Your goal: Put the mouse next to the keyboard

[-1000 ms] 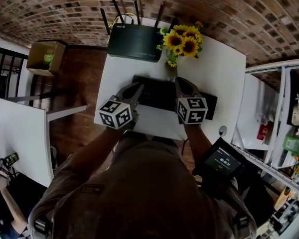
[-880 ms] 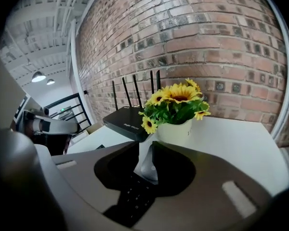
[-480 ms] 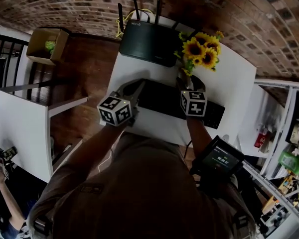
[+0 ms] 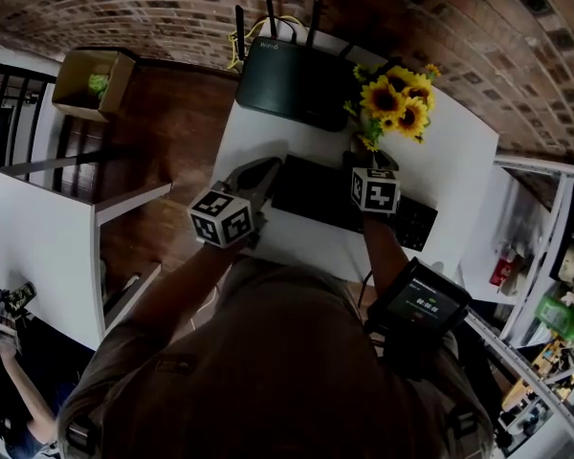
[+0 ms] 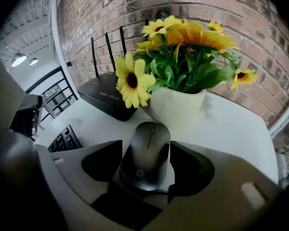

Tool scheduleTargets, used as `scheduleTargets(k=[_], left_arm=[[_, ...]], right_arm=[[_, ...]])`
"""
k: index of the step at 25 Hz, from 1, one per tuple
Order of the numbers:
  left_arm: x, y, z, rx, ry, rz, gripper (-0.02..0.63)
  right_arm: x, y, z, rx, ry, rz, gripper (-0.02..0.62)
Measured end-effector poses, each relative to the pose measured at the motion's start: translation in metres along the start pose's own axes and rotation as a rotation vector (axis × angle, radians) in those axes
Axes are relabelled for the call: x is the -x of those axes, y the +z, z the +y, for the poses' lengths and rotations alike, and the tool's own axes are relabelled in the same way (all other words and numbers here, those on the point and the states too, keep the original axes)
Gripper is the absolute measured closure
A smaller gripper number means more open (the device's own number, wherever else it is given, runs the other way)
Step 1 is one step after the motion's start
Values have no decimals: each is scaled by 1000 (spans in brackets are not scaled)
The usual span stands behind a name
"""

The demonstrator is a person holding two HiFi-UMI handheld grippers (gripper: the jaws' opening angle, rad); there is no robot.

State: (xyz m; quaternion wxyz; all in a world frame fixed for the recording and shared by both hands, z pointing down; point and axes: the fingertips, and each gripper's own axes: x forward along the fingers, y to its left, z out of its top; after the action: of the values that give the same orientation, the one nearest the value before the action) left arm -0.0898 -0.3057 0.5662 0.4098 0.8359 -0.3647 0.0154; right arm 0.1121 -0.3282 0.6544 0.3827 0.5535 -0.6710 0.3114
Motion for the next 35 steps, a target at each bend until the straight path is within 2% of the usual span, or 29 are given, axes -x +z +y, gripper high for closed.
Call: scheduleTargets(k=[6, 15, 21, 24, 35], left_arm=[[-2, 4, 2, 5, -9, 0, 606], [-5, 5, 3, 13, -16, 3, 606], [-6, 6, 5, 14, -17, 5, 606], [-5, 6, 6, 16, -14, 7, 606], [-8, 7, 4, 10, -33, 17, 606]], right_arm=[[-3, -4, 1, -1, -2, 38, 273], [-2, -4, -4, 81, -14, 71, 277], [-7, 6, -8, 55, -19, 52, 258], [-9, 8, -9, 44, -27, 60, 284], [-10, 9, -10, 37, -16, 59, 299]])
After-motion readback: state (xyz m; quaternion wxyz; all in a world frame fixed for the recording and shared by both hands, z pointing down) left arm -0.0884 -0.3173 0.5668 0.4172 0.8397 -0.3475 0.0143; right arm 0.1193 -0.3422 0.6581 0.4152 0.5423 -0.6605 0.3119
